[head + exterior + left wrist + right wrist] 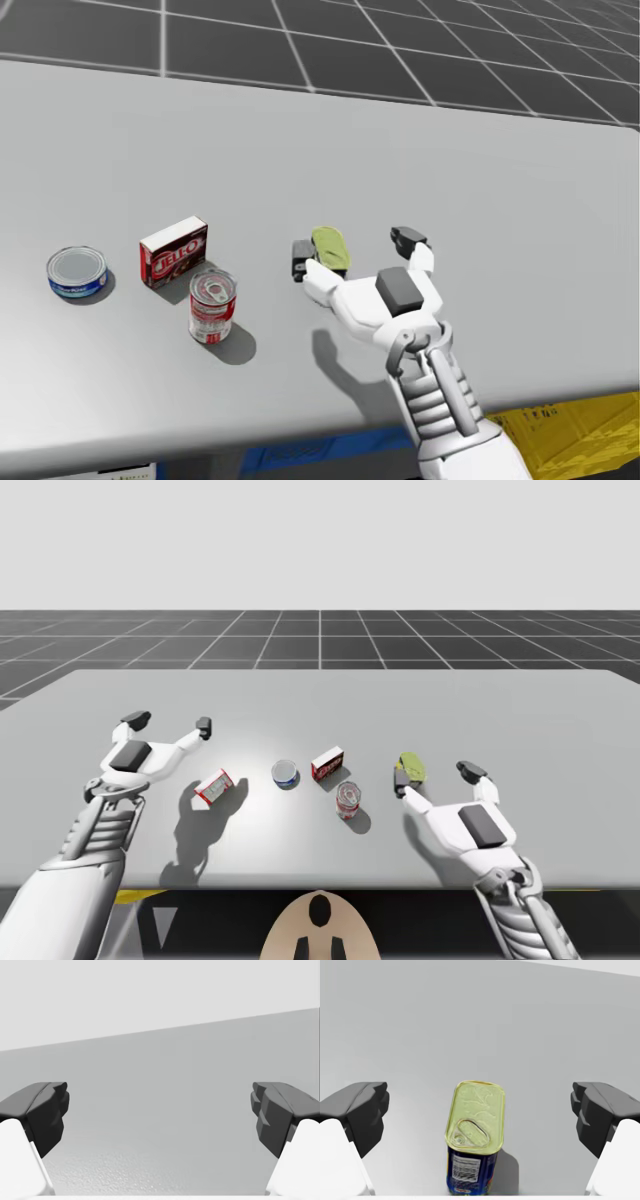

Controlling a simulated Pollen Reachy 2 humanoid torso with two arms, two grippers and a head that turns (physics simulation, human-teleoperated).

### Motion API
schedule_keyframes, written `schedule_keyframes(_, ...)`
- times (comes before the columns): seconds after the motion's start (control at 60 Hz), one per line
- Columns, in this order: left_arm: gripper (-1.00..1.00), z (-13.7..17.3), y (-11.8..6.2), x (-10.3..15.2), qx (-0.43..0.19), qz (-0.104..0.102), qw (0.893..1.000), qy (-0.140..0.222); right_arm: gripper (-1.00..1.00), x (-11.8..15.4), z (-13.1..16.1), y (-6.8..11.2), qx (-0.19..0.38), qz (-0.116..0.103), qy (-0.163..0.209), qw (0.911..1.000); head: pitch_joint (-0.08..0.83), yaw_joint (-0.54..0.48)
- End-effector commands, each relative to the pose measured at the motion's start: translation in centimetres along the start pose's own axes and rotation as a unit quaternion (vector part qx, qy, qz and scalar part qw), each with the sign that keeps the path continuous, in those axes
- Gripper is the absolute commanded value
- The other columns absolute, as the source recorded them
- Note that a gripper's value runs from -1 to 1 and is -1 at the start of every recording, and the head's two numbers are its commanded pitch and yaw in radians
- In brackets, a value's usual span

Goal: Lift the meat can off the table.

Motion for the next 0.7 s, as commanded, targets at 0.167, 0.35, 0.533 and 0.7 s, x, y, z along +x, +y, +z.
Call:
schedule_keyframes(0.167, -1.0, 0.1, -0.3, -0.1, -0.002, -0.002, 1.0, 0.003, -1.0, -5.6, -0.4, 2.8, 0.002, -0.085, 0.056, 0.9948, 0.62, -0.32)
schedule_keyframes(0.35, -1.0, 0.1, -0.4, -0.2, -0.002, -0.003, 1.0, 0.003, -1.0, -7.2, -2.5, 3.3, -0.002, -0.096, 0.072, 0.9928, 0.621, -0.32)
schedule_keyframes(0.533, -1.0, 0.1, -0.5, -0.1, -0.001, -0.004, 1.0, 0.002, -1.0, -7.2, -4.5, 3.5, -0.01, -0.101, 0.07, 0.9923, 0.621, -0.32)
schedule_keyframes(0.7, -1.0, 0.1, -0.5, -0.1, -0.001, -0.006, 1.0, 0.003, -1.0, -6.5, -6.3, 3.0, -0.014, -0.112, 0.076, 0.9906, 0.62, -0.32)
